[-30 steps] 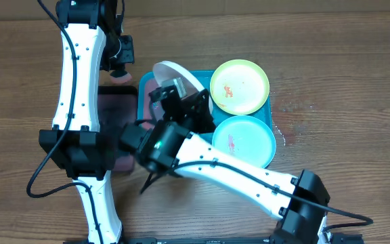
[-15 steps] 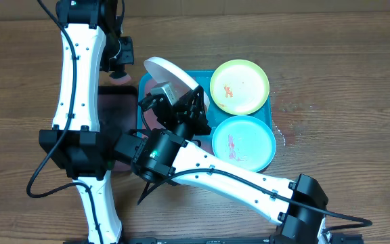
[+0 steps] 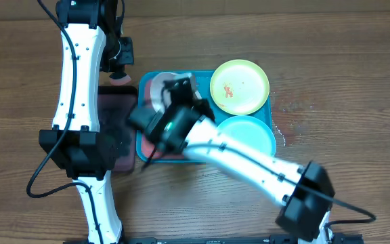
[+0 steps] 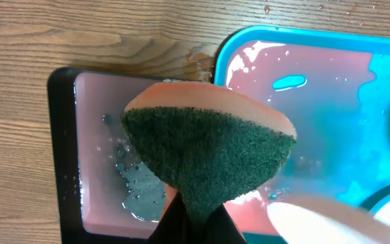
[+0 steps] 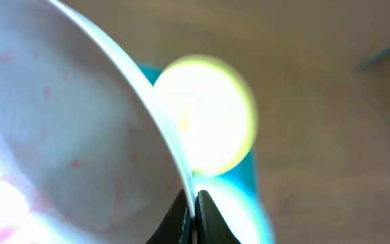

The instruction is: Clean dirty plates on tray and stack at the side

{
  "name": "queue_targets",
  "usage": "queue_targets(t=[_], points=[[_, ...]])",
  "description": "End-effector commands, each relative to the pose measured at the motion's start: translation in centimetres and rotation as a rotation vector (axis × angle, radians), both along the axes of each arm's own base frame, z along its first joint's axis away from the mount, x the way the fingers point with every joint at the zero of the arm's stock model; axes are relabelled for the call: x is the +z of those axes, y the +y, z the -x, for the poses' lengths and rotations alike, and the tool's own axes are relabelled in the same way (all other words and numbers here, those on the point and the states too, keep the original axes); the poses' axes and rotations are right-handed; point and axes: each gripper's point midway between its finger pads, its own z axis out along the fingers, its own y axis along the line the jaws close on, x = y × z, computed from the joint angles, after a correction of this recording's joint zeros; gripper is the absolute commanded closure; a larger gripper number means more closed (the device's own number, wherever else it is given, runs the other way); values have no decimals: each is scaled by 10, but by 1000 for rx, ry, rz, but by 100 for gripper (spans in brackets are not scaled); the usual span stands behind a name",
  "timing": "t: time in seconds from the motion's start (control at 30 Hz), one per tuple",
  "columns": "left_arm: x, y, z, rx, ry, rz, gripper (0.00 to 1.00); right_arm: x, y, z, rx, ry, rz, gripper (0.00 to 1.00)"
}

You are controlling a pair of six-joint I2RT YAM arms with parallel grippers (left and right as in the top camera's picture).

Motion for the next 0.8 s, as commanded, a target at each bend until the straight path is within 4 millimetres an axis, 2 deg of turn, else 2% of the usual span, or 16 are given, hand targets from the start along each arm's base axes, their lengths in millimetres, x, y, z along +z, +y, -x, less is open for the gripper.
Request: queue_targets(t=[0.0,0.13,0.2,0.27,0.43,0.57,0.67,0.7,0.73,0.77], points=[[8,2,-1,25,-24,-5,96,-22,22,3,160,343,-257,96],[7,2,-2,25,-22,-5,96,-27,26,-15,260,495,-467,96],[7,2,-1,25,-22,-5,96,-26,14,-30,258,539,-575,96],[7,2,-1,25,-22,-4,96,-24,-9,-49,210,546,-653,96],[7,2,-2,32,-24,-3,96,-21,-95,-96,15,499,-786,96],[7,2,-2,32,-24,-3,96,-22,-189,-122,-194,420,-831,96],[7,2,-2,31,-24,-3,96,-30,-254,-124,-347,375,-816,96],[7,2,-2,32,-24,-3,96,-36,-280,-121,-412,365,-807,96],[7,2,-2,32,-24,-3,96,-41,-295,-118,-455,364,-807,96],[7,2,-2,31,-24,-3,96,-53,-319,-109,-530,375,-813,96]])
